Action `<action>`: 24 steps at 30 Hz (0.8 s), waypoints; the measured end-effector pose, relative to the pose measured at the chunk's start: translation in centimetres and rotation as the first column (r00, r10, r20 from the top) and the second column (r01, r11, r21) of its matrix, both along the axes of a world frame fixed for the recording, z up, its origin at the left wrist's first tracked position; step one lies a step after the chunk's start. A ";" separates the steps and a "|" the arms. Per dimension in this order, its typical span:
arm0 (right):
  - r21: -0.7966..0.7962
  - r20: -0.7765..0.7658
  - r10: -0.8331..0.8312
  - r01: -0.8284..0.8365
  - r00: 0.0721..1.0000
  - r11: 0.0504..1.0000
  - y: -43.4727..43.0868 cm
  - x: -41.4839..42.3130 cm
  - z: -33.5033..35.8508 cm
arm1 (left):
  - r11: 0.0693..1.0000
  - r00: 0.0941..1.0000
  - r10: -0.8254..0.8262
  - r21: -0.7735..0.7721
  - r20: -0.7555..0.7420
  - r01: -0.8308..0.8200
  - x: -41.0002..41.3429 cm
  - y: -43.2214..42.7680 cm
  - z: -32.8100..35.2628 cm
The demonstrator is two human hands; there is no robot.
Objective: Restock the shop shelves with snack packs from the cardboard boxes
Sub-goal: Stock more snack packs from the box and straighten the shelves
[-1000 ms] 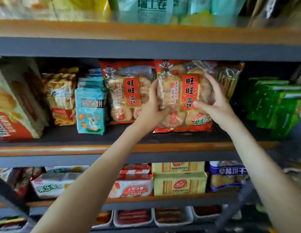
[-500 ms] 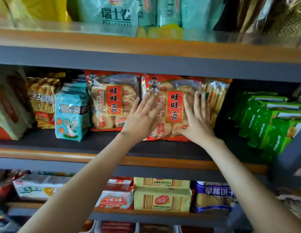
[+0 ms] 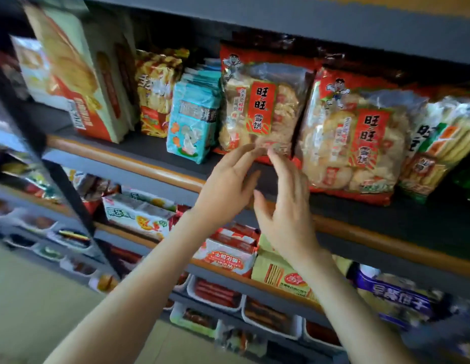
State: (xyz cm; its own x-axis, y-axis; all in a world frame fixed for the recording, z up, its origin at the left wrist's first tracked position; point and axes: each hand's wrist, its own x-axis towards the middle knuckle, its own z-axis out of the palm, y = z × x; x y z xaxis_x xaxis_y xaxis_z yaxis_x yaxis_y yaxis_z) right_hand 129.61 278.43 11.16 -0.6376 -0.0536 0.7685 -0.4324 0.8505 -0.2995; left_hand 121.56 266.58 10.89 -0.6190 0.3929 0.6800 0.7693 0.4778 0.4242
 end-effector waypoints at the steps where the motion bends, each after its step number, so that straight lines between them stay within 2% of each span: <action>1: -0.025 0.025 0.066 -0.065 0.998 0.998 -2.3 -0.5 -0.8 | 0.999 0.999 0.027 0.027 0.038 -0.028 0.5 -2.6 -0.8; 6: -0.160 0.198 0.374 -0.346 0.906 0.924 -15.2 -3.9 -4.3 | 0.962 0.953 0.248 0.073 0.171 -0.264 3.1 -17.4 -5.1; 9: -0.197 0.332 0.524 -0.485 0.785 0.852 -23.7 -5.8 -7.0 | 0.883 0.840 0.394 0.101 0.372 -0.459 4.7 -25.9 -7.8; 12: -0.301 0.508 0.589 -0.511 0.629 0.805 -32.0 -7.1 -10.5 | 0.787 0.635 0.453 0.055 0.626 -0.615 6.4 -33.8 -11.8; 15: -0.318 0.659 0.591 -0.540 0.465 0.779 -39.5 -7.8 -13.8 | 0.639 0.395 0.482 -0.005 0.782 -0.769 9.1 -40.6 -15.9; 18: -0.305 0.739 0.581 -0.599 0.341 0.740 -45.9 -8.6 -16.9 | 0.476 0.140 0.483 -0.126 0.864 -0.870 11.9 -46.5 -19.8; 22: -0.243 0.847 0.488 -0.664 0.210 0.707 -53.8 -10.3 -21.7 | 0.323 -0.129 0.402 -0.272 0.907 -0.907 15.6 -53.2 -25.2; 24: -0.219 0.894 0.430 -0.714 0.127 0.665 -57.9 -11.4 -24.6 | 0.227 -0.233 0.332 -0.317 0.914 -0.921 17.4 -55.6 -27.8</action>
State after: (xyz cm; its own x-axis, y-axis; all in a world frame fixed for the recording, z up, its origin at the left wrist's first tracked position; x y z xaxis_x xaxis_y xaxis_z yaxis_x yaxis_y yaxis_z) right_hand 118.26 220.52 -13.46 -0.5716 -0.7790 -0.2579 -0.4559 0.5627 -0.6895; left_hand 138.95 210.95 -16.94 -0.4302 -0.7387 -0.5189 -0.7520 -0.0249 0.6587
